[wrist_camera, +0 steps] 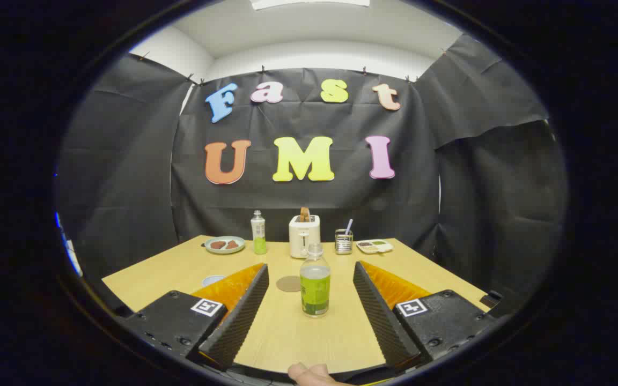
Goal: Take the bottle from table, then pour the juice into the cup, finally place the bottle on the coaster
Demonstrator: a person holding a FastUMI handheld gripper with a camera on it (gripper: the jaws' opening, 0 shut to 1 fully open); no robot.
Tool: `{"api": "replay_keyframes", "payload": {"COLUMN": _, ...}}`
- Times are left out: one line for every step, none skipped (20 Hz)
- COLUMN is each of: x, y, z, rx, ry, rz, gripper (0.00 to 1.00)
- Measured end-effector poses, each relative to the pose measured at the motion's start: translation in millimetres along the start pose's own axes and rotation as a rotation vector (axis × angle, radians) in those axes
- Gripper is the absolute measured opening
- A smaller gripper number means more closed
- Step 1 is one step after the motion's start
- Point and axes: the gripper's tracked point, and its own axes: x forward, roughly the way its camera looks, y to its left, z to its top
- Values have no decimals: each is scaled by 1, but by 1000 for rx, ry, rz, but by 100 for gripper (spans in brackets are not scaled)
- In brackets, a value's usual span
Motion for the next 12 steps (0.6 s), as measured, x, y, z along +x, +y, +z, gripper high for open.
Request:
{"api": "replay_keyframes", "payload": {"x": 0, "y": -1, "z": 0, "rx": -4, "ry": -5, "rz": 0, "gripper": 100}}
{"api": "replay_keyframes", "payload": {"x": -1, "y": -2, "z": -2, "rx": -5, "ry": -4, "rz": 0, "gripper": 100}}
{"api": "replay_keyframes", "payload": {"x": -1, "y": -2, "z": -3, "rx": -3, "ry": -3, "rz": 4, "gripper": 100}}
{"api": "replay_keyframes", "payload": {"x": 0, "y": -1, "z": -5, "rx": 1, "ry": 1, "rz": 9, "gripper": 100}}
{"api": "replay_keyframes", "payload": {"x": 0, "y": -1, "z": -5, "rx": 3, "ry": 6, "rz": 11, "gripper": 100}}
{"api": "replay_keyframes", "payload": {"x": 0, "y": -1, "z": -7, "rx": 2, "ry": 10, "rz": 13, "gripper": 100}}
{"api": "replay_keyframes", "payload": {"x": 0, "y": -1, "z": -7, "rx": -1, "ry": 12, "rz": 13, "gripper": 100}}
{"api": "replay_keyframes", "payload": {"x": 0, "y": -2, "z": -8, "rx": -6, "ry": 13, "rz": 13, "gripper": 100}}
{"api": "replay_keyframes", "payload": {"x": 0, "y": -1, "z": -8, "rx": -8, "ry": 11, "rz": 17, "gripper": 100}}
{"api": "replay_keyframes", "payload": {"x": 0, "y": -1, "z": -8, "rx": -9, "ry": 12, "rz": 20, "gripper": 100}}
{"api": "replay_keyframes", "payload": {"x": 0, "y": -1, "z": -10, "rx": -7, "ry": 14, "rz": 25, "gripper": 100}}
{"api": "replay_keyframes", "payload": {"x": 0, "y": 1, "z": -11, "rx": -3, "ry": 17, "rz": 33, "gripper": 100}}
